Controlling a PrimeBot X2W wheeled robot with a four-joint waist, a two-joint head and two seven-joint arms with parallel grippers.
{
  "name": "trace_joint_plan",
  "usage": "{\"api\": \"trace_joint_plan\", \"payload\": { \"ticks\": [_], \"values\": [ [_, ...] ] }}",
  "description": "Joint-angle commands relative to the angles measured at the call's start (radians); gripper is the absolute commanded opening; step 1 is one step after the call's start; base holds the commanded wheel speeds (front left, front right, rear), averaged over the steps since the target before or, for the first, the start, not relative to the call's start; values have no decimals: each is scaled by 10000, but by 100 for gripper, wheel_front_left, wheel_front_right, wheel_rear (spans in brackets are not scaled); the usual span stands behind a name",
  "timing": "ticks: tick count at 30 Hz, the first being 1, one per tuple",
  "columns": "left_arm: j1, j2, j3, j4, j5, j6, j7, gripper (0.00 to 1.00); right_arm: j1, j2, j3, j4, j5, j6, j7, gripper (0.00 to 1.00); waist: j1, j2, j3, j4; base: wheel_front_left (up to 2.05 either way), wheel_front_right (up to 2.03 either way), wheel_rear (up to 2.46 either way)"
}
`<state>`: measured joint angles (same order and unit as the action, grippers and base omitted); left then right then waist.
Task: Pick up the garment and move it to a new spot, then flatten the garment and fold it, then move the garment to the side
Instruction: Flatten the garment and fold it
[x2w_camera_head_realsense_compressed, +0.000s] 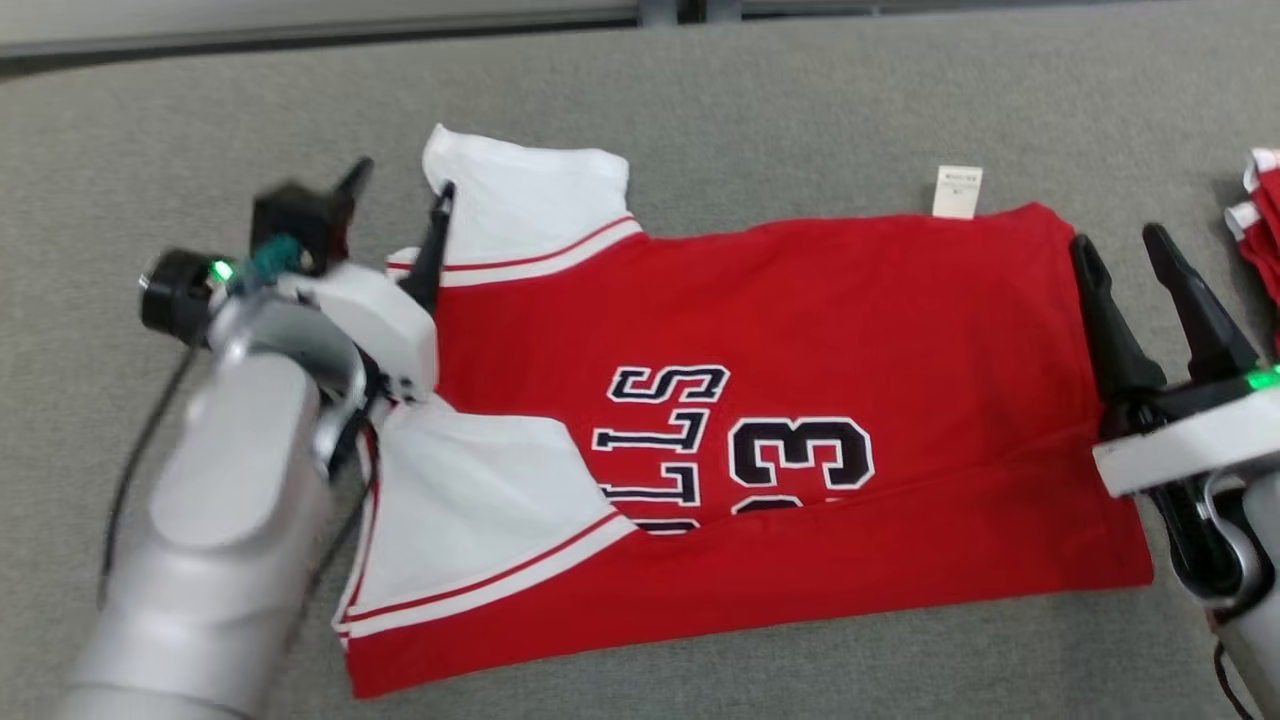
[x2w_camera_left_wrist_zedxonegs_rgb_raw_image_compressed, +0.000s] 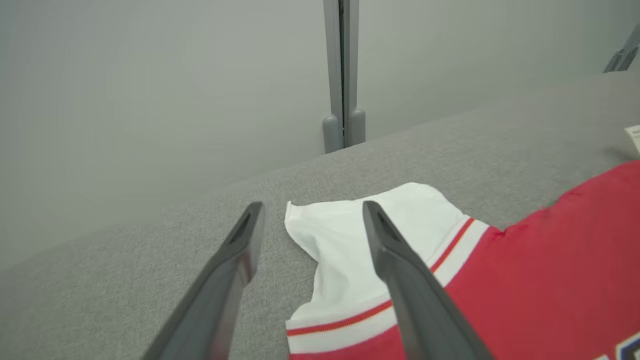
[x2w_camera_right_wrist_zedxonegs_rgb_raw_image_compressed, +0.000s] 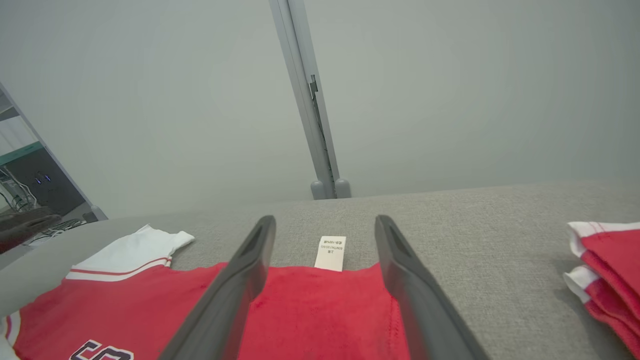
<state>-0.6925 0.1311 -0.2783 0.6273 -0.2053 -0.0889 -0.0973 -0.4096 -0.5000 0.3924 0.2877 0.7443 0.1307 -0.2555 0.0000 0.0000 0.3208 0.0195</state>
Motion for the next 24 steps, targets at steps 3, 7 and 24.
{"api": "trace_joint_plan", "payload": {
  "ticks": [3,7,24],
  "values": [
    [-1405,509,-216,847,172,-232,871,100,-790,203,161,115,-195,-1,-62,100,0,0,1135,-916,0,0,0],
    [-2804,1006,-555,1806,62,-375,1997,100,-1531,381,470,269,-241,-1,-89,100,0,0,1623,-1403,0,0,0],
    [-4904,1934,-1430,3562,-1377,-408,4743,100,-2442,627,771,386,357,-1,-107,100,0,0,2204,-2078,0,0,0]
  ]
}}
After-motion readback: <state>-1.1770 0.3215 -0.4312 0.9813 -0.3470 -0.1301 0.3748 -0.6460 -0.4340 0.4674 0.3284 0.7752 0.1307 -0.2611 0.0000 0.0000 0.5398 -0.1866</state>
